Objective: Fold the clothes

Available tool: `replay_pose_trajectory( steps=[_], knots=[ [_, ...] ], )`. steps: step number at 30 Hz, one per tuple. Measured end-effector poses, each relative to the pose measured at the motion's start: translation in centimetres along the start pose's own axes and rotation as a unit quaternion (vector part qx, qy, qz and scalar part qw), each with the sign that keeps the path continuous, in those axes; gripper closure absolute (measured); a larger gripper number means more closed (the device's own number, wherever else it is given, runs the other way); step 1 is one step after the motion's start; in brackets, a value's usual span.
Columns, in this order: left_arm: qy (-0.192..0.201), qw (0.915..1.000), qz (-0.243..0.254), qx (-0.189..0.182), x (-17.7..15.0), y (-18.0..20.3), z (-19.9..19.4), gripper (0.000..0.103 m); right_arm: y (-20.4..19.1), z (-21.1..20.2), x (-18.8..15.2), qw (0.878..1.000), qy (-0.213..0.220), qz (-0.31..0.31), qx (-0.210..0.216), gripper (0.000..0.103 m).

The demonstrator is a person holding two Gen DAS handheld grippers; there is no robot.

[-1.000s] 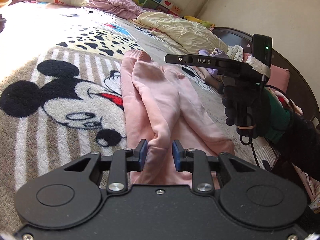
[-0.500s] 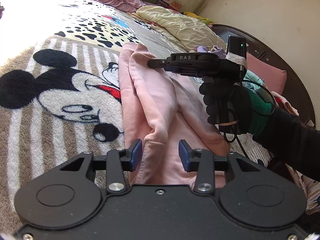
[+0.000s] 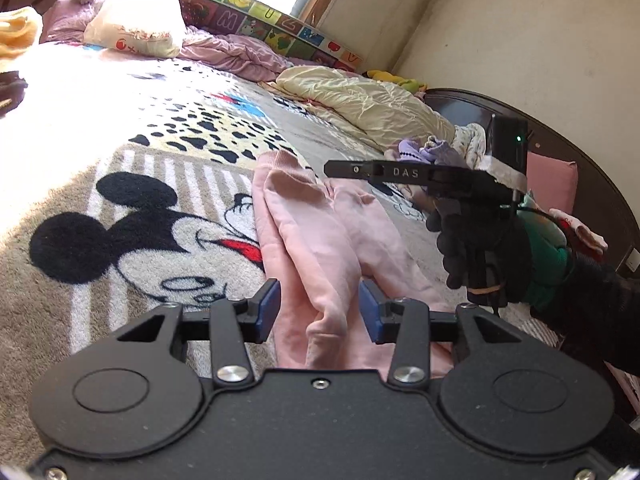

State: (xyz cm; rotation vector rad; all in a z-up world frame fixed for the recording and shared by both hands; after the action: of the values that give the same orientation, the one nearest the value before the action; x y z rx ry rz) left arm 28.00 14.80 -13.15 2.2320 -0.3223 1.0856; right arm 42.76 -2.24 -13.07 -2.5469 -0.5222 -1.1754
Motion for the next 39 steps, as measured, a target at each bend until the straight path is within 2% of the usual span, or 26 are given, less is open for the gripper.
replay_pose_trajectory(
  steps=[2, 3, 5, 6, 7, 9, 10, 14, 16, 17, 18, 19, 21, 22, 23, 25, 27, 28, 30, 31, 32, 33, 34, 35, 37, 39],
  knots=[
    [0.022, 0.9993, 0.028, -0.013, 0.6, 1.3, 0.0, 0.077, -1.9, -1.7, -0.5, 0.999, 0.015, -0.026, 0.026, 0.058],
    [0.016, 0.9987, 0.043, -0.021, 0.5, 1.9, 0.4, 0.078, -3.0, -2.4, -1.1, 0.998, 0.018, -0.035, 0.041, 0.058],
    [-0.049, 0.9974, 0.052, 0.006, -0.9, 1.7, 2.7, 0.081, -4.9, -3.5, -2.4, 0.996, 0.022, -0.04, 0.077, 0.06],
    [-0.109, 0.9916, 0.054, 0.043, -2.6, 0.8, 4.4, 0.081, -5.6, -3.7, -3.2, 0.995, 0.02, -0.041, 0.086, 0.06],
    [-0.127, 0.9885, 0.061, 0.054, -3.5, 0.4, 5.2, 0.082, -6.2, -3.3, -4.3, 0.995, 0.004, -0.044, 0.089, 0.06],
    [-0.122, 0.9909, 0.042, 0.036, -2.8, 0.5, 4.4, 0.081, -7.0, -0.9, -7.1, 0.992, -0.076, -0.075, 0.069, 0.06],
    [-0.109, 0.9926, 0.044, 0.032, -2.5, 0.6, 3.8, 0.081, -7.2, -0.6, -7.7, 0.991, -0.08, -0.086, 0.063, 0.06],
    [-0.075, 0.9947, 0.066, 0.024, -2.1, 1.6, 2.7, 0.081, -8.4, -4.1, -5.9, 0.993, -0.011, -0.092, 0.076, 0.061],
    [-0.113, 0.9913, 0.051, 0.043, -3.2, 0.6, 4.1, 0.082, -9.0, -3.9, -6.4, 0.99, -0.037, -0.123, 0.056, 0.061],
    [-0.126, 0.9892, 0.054, 0.053, -3.7, 0.3, 4.6, 0.082, -9.0, -2.8, -7.4, 0.987, -0.076, -0.133, 0.048, 0.059],
    [-0.121, 0.9904, 0.046, 0.048, -3.3, 0.4, 4.1, 0.082, -8.8, -1.9, -8.3, 0.985, -0.105, -0.128, 0.05, 0.059],
    [-0.104, 0.9932, 0.036, 0.038, -2.9, 0.6, 3.3, 0.082, -8.5, -2.6, -8.1, 0.989, -0.088, -0.109, 0.057, 0.059],
    [-0.07, 0.997, 0.02, 0.026, -2.1, 0.5, 1.8, 0.073, -8.3, -5.3, -7.2, 0.993, -0.048, -0.083, 0.068, 0.06],
    [-0.06, 0.9977, -0.003, 0.029, -2.0, -0.1, 1.2, 0.052, -8.2, -6.9, -6.8, 0.994, -0.025, -0.082, 0.068, 0.06],
    [-0.051, 0.9978, -0.027, 0.034, -1.8, -0.8, 0.7, 0.039, -7.9, -8.3, -6.8, 0.995, -0.013, -0.082, 0.062, 0.06],
    [-0.039, 0.9954, -0.079, 0.037, -1.8, -2.1, -0.2, 0.039, -5.9, -10.8, -7.4, 0.998, 0.007, -0.047, 0.042, 0.058],
    [-0.035, 0.9896, -0.136, 0.034, -2.1, -3.4, -0.9, 0.039, -2.5, -12.7, -9.2, 0.998, 0.016, 0.044, 0.037, 0.045],
    [-0.03, 0.9854, -0.165, 0.027, -2.3, -3.9, -1.2, 0.039, -0.6, -13.3, -10.6, 0.995, 0.014, 0.097, 0.032, 0.038],
    [-0.02, 0.9741, -0.225, 0.011, -2.6, -4.8, -1.9, 0.039, 2.3, -13.9, -13.9, 0.98, 0.002, 0.197, 0.038, 0.035],
    [-0.018, 0.9669, -0.254, -0.001, -2.8, -5.1, -2.2, 0.039, 3.4, -14.0, -15.7, 0.966, -0.005, 0.251, 0.056, 0.035],
    [-0.017, 0.9625, -0.271, -0.012, -3.0, -5.0, -2.2, 0.039, 4.2, -14.1, -17.5, 0.947, -0.004, 0.31, 0.082, 0.035],
    [-0.019, 0.9605, -0.277, -0.022, -3.1, -4.6, -2.2, 0.039, 5.0, -14.2, -19.1, 0.925, 0.0, 0.365, 0.107, 0.035],
    [-0.029, 0.9616, -0.273, -0.016, -3.3, -4.1, -1.9, 0.039, 5.3, -14.6, -20.3, 0.905, 0.02, 0.404, 0.13, 0.036],
    [-0.04, 0.9627, -0.267, -0.008, -3.6, -3.6, -1.6, 0.039, 5.2, -15.0, -20.9, 0.896, 0.032, 0.42, 0.141, 0.036],
    [-0.062, 0.965, -0.254, 0.013, -4.1, -2.9, -0.9, 0.039, 4.3, -15.2, -21.2, 0.9, 0.028, 0.412, 0.142, 0.035],
    [-0.069, 0.9654, -0.251, 0.021, -4.4, -2.5, -0.4, 0.042, 3.1, -14.9, -21.1, 0.904, 0.014, 0.402, 0.142, 0.035]
  ],
)
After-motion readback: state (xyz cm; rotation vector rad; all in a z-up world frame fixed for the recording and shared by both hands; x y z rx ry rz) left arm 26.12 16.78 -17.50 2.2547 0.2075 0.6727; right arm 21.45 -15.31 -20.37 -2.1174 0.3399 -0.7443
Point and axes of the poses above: each gripper's, at about its wrist camera, not at the fingertips, and z roughly the way its jaws point, y to its right, x to its top, the point moved 9 cm from there along z, roughly the way its jaws point, and after that the axes turned 8 degrees about -y, right-handed, at the moved point
